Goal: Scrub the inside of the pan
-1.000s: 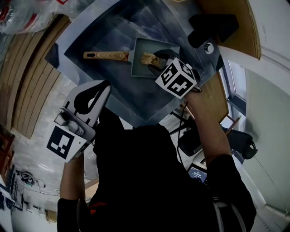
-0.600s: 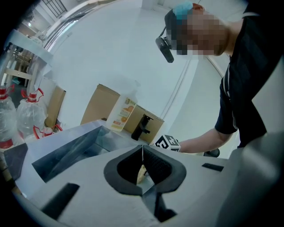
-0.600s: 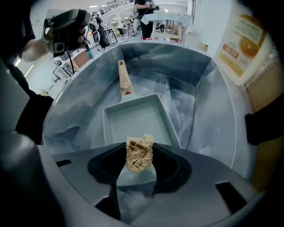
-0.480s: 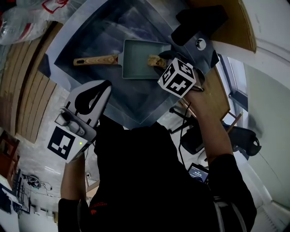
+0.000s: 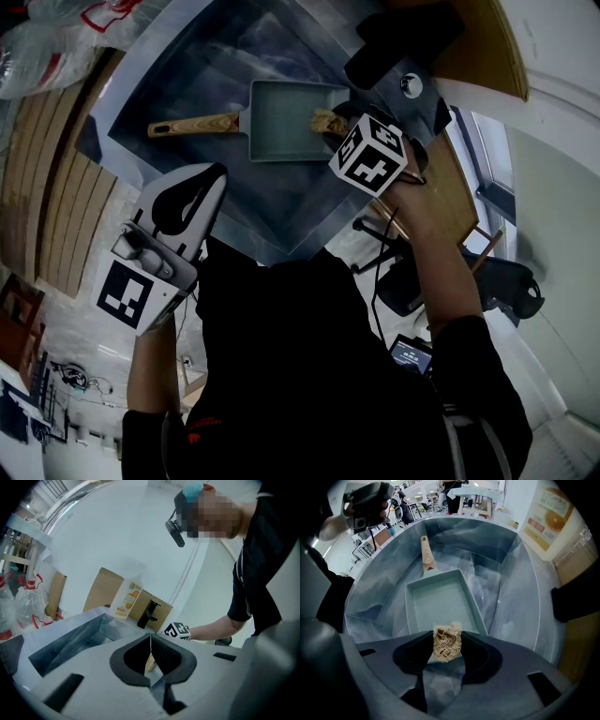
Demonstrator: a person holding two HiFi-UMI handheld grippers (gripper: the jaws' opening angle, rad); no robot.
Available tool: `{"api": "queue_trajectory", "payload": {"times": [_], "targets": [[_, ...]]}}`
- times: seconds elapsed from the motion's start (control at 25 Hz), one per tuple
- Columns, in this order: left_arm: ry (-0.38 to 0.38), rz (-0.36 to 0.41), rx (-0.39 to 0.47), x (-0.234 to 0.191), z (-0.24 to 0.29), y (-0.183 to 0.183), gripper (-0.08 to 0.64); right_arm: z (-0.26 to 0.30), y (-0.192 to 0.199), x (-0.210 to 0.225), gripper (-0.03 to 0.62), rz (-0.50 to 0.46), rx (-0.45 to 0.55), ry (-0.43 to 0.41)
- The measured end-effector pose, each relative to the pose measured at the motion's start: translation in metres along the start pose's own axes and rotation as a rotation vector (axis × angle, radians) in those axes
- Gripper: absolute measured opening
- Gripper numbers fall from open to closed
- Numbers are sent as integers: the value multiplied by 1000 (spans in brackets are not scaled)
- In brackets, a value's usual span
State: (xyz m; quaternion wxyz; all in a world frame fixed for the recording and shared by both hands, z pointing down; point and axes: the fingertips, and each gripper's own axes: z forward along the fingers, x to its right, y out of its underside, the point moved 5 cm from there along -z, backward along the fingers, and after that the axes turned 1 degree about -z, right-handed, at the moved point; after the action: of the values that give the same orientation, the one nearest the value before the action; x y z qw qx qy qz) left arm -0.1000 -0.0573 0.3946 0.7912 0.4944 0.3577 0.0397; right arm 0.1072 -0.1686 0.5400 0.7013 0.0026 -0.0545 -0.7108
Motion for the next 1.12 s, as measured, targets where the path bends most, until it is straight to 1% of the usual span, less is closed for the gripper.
{"api": "queue_trajectory", "payload": {"times": [0.2,0.48,0.8,0.96,1.12], "targets": [[-9,-2,11,-1,-13,0,25,-8,-20,-11,183,-6,45,-6],[-38,-1,28,-9,-40,0,25,-13,-64,-33,183,-43,103,-43],[-72,-11,42,-19,-71,7,25,0,-95,-59,183,-91,97,-80],[-83,-17,46,-21,-81,10,25,10,-102,-68,183,-115,78,-88],[-86,-25,44,-24,-85,13,25,13,-103,-67,181,-128,64,-82]]}}
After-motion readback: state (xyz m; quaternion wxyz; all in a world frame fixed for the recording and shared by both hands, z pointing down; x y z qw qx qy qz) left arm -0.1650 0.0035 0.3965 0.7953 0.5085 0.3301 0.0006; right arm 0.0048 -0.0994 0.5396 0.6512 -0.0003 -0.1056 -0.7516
